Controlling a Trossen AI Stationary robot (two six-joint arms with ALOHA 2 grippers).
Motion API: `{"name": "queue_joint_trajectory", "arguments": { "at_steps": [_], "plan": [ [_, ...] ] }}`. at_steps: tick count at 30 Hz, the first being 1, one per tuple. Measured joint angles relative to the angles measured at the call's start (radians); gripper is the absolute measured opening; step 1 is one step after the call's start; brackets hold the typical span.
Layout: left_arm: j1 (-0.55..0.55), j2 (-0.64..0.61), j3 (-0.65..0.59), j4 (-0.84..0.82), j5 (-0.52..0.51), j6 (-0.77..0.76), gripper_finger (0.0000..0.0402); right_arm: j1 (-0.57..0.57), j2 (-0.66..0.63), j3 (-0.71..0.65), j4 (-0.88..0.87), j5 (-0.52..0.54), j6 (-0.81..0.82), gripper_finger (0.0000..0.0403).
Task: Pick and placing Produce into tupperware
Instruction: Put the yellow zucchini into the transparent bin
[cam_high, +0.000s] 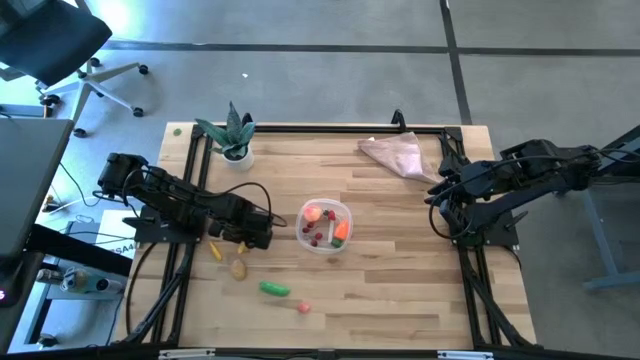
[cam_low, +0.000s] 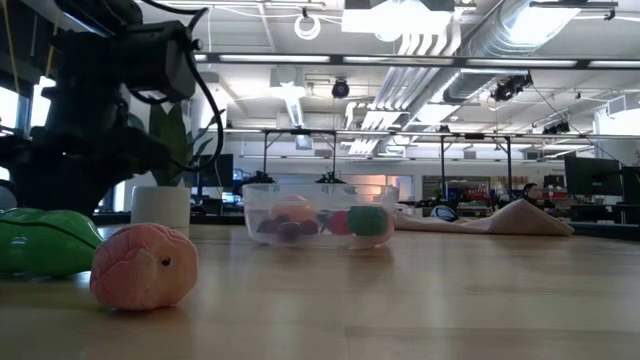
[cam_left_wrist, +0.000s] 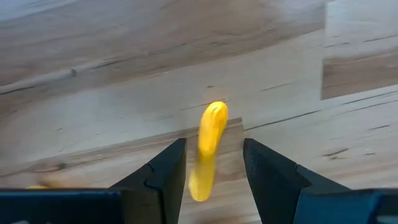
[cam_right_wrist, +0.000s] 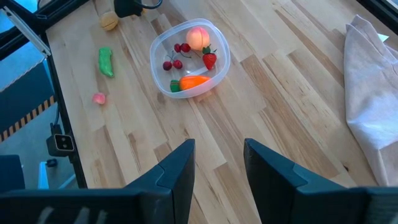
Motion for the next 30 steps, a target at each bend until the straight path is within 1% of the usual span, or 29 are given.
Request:
{"name": "queue_joint_trajectory", "arguments": {
  "at_steps": [15, 18, 25, 30],
  "plan": [
    [0.000, 0.000, 0.000, -0.011, 0.041, 0.033, 0.0147, 0.000, 0.000, 0.000, 0.000, 0.000, 0.000, 0.0130],
    [0.000, 0.000, 0.000, -0.011, 0.042, 0.041, 0.0132, 0.000, 0.000, 0.000, 0.000, 0.000, 0.000, 0.0130],
    [0.000, 0.000, 0.000, -0.011, 0.042, 0.048, 0.0074, 0.000, 0.000, 0.000, 0.000, 0.000, 0.000, 0.0130],
    [0.000, 0.000, 0.000, -0.010, 0.044, 0.049, 0.0051, 0.000, 0.000, 0.000, 0.000, 0.000, 0.000, 0.0130]
  ]
}}
